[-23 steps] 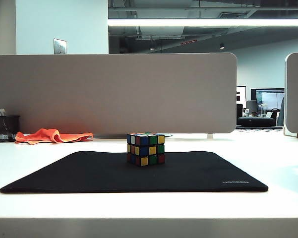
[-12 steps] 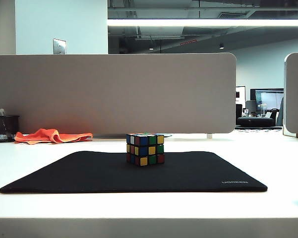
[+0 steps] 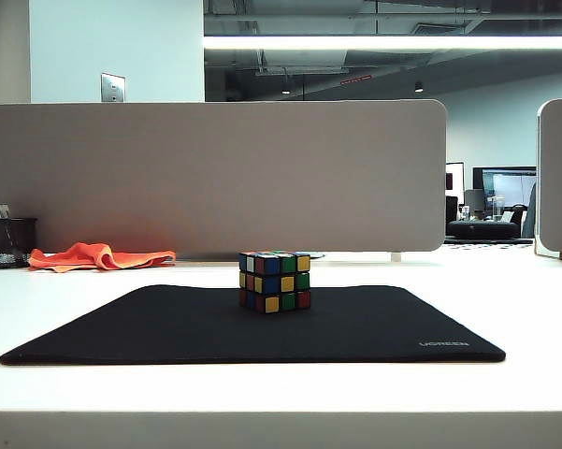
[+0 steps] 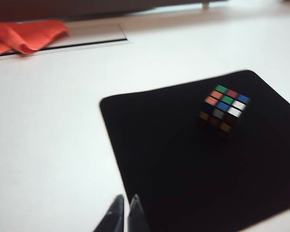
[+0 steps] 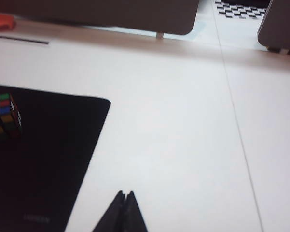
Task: Pick up the cube on the right side of the mouse pad, then place it in the center of the mouse pad.
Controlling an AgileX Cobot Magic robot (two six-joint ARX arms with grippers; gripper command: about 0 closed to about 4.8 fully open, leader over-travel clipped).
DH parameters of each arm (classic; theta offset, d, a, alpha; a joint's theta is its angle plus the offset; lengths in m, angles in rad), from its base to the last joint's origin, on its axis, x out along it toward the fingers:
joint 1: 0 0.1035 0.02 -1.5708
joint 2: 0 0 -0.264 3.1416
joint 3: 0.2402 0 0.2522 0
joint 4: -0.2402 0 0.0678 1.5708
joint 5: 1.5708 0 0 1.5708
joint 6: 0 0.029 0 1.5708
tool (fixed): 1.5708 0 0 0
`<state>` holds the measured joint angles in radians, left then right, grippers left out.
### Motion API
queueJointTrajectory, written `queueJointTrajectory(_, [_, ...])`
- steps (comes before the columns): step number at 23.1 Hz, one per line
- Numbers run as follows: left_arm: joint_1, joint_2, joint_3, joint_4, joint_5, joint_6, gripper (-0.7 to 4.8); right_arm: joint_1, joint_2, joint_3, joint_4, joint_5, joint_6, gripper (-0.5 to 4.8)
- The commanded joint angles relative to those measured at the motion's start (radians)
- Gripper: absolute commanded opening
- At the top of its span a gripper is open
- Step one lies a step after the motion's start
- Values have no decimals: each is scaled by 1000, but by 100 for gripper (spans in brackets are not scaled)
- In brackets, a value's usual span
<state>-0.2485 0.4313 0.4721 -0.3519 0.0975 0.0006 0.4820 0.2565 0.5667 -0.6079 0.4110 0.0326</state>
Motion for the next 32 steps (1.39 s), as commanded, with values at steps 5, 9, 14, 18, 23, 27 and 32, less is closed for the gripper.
queueJointTrajectory(5, [0, -212, -198, 166, -34, -61, 18, 1, -143, -229, 272, -5, 0, -1])
queueJointTrajectory(9, [1, -251, -203, 84, -57, -69, 16, 1, -160, -332, 309, -10, 1, -1])
queueJointTrajectory(14, [1, -251, -208, 108, -105, -57, -6, 0, -162, -346, 275, -8, 75, -1])
queueJointTrajectory(18, [0, -258, -261, 183, -85, -59, -6, 1, -163, -350, 279, -12, 45, -1])
queueJointTrajectory(23, [0, -273, -342, 262, -70, -84, -6, 1, -163, -383, 310, -51, 14, -1])
queueJointTrajectory(27, [0, -318, -385, 297, -71, -87, -6, 1, -163, -435, 379, -74, 8, -1])
queueJointTrajectory(32, [1, -431, -453, 299, -57, -93, -6, 1, -163, -493, 433, -73, -20, -1])
